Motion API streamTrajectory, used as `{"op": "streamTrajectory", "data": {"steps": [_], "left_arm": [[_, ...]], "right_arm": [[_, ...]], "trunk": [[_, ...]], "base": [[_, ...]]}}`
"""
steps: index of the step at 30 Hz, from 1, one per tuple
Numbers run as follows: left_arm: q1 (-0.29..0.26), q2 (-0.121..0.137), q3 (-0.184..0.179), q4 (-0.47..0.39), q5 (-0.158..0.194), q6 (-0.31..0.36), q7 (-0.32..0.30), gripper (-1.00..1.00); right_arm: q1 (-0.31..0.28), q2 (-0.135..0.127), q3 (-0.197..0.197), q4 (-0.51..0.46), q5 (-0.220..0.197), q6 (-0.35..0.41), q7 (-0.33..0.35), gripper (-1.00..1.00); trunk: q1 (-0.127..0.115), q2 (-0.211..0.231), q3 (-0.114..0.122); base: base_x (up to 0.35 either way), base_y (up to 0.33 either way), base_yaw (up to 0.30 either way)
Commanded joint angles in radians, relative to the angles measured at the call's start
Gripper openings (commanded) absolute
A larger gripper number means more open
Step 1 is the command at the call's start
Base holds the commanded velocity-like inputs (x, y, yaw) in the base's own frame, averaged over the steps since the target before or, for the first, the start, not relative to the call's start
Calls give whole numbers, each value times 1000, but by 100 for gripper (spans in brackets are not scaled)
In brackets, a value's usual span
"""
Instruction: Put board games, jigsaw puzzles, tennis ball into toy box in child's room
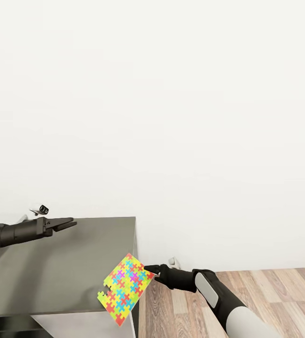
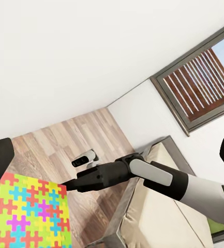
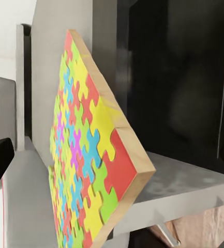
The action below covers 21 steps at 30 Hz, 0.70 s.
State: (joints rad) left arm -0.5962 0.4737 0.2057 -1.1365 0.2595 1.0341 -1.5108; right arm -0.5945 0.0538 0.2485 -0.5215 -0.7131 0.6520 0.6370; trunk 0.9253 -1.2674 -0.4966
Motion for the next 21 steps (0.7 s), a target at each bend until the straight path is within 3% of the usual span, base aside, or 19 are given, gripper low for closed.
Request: {"op": "streamTrajectory", "data": {"steps": [1, 21], "left_arm": [[0, 0, 0, 0, 0, 11, -3, 100], [0, 0, 0, 1, 0, 11, -3, 100]], "right_arm": [[-1, 0, 1, 0, -5, 5, 0, 100], [-1, 0, 1, 0, -4, 5, -9, 100]], "trunk": [[0, -1, -1], [0, -1, -1]], "base": [[0, 1, 0], [0, 20, 0]]}}
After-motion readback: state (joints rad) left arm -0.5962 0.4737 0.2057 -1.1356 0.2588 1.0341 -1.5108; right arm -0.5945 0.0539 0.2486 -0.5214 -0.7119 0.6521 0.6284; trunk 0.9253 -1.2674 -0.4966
